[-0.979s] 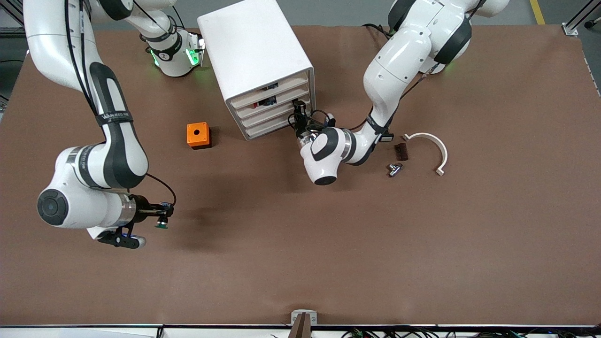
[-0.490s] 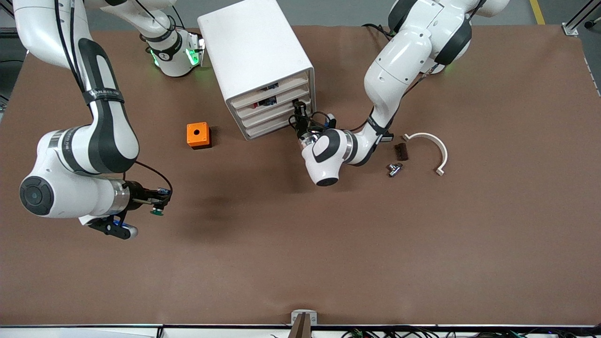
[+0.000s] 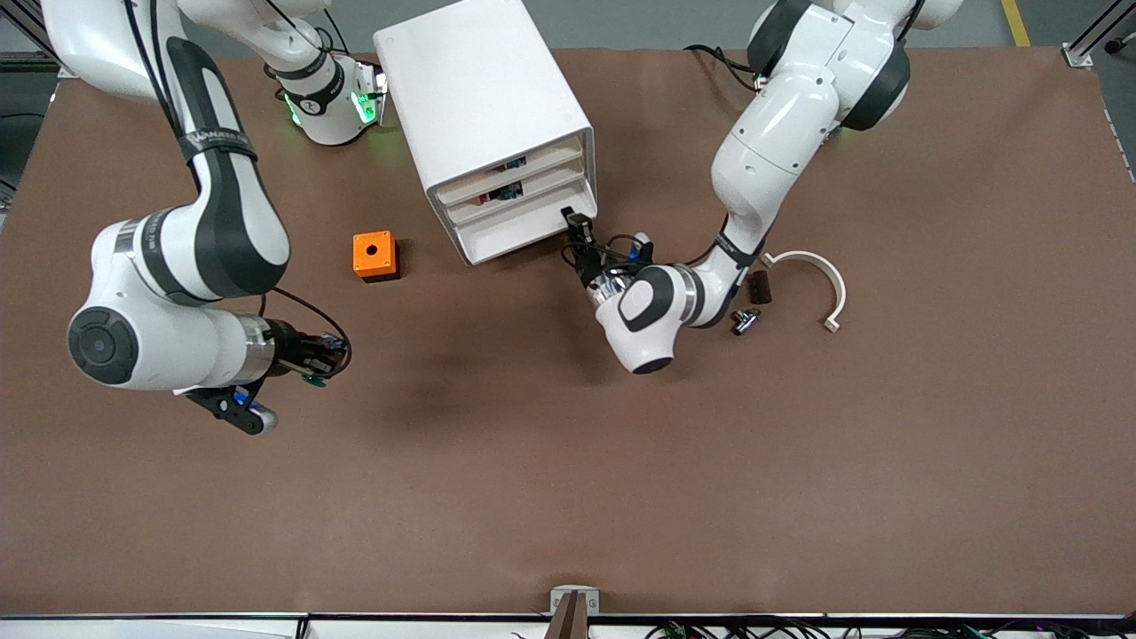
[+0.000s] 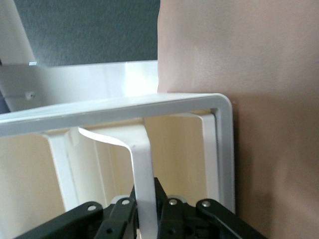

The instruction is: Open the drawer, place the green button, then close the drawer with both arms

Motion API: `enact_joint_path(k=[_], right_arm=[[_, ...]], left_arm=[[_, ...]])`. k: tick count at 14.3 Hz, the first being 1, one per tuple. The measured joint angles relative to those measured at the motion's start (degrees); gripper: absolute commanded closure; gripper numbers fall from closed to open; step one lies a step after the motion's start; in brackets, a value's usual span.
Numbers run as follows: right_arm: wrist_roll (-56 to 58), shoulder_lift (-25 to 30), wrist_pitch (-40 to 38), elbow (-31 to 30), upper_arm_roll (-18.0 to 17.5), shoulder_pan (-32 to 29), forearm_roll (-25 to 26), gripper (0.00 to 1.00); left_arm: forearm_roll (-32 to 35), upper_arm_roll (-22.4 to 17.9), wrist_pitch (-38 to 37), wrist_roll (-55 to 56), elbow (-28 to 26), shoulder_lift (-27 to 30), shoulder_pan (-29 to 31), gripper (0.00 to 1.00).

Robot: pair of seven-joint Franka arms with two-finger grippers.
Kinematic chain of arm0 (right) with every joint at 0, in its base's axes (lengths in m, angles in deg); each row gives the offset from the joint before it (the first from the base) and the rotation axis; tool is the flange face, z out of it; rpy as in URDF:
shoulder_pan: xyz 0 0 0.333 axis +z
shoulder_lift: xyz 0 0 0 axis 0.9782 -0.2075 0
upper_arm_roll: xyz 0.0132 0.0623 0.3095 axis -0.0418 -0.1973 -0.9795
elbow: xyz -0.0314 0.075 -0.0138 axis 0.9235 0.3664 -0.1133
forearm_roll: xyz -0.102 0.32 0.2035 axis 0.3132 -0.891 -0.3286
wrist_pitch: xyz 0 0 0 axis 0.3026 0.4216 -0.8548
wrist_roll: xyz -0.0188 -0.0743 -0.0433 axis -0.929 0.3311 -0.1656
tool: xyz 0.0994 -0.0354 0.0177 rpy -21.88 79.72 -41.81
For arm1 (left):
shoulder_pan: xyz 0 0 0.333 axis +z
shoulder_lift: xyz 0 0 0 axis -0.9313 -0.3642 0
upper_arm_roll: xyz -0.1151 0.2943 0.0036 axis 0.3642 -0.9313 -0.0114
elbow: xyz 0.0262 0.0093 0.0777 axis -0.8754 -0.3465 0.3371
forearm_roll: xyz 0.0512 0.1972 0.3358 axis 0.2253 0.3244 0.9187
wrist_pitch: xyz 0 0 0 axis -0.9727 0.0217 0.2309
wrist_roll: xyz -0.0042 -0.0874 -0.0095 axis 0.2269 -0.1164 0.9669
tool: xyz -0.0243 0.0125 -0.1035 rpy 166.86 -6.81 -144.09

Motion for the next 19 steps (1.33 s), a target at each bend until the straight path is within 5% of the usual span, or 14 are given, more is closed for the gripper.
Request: enact_joint_path(k=[8, 10, 13, 19], right_arm=[[-29.84, 3.40, 0.78, -4.07, -0.17, 13.76, -0.11, 0.90], [-36.59, 5.11, 5.16, -8.14, -0.19, 16.86, -0.13, 0.89], [-47.05, 7.21, 16.11, -16.60, -0.24, 22.82, -0.13, 0.89], [-60.64, 7.39, 30.34, -25.27, -0.22, 30.45, -0.13, 0.88]], left_arm=[[-1.30, -0.03, 1.30, -0.04, 0.14, -0.12, 6.50, 0.86], [-1.43, -0.03, 1.43, -0.09, 0.15, -0.12, 7.18, 0.68], [-1.44, 0.02, 1.56, -1.74, 0.16, -0.12, 7.21, 0.06], [-0.62, 0.48, 1.52, -22.53, 1.30, 0.34, 7.20, 0.01]])
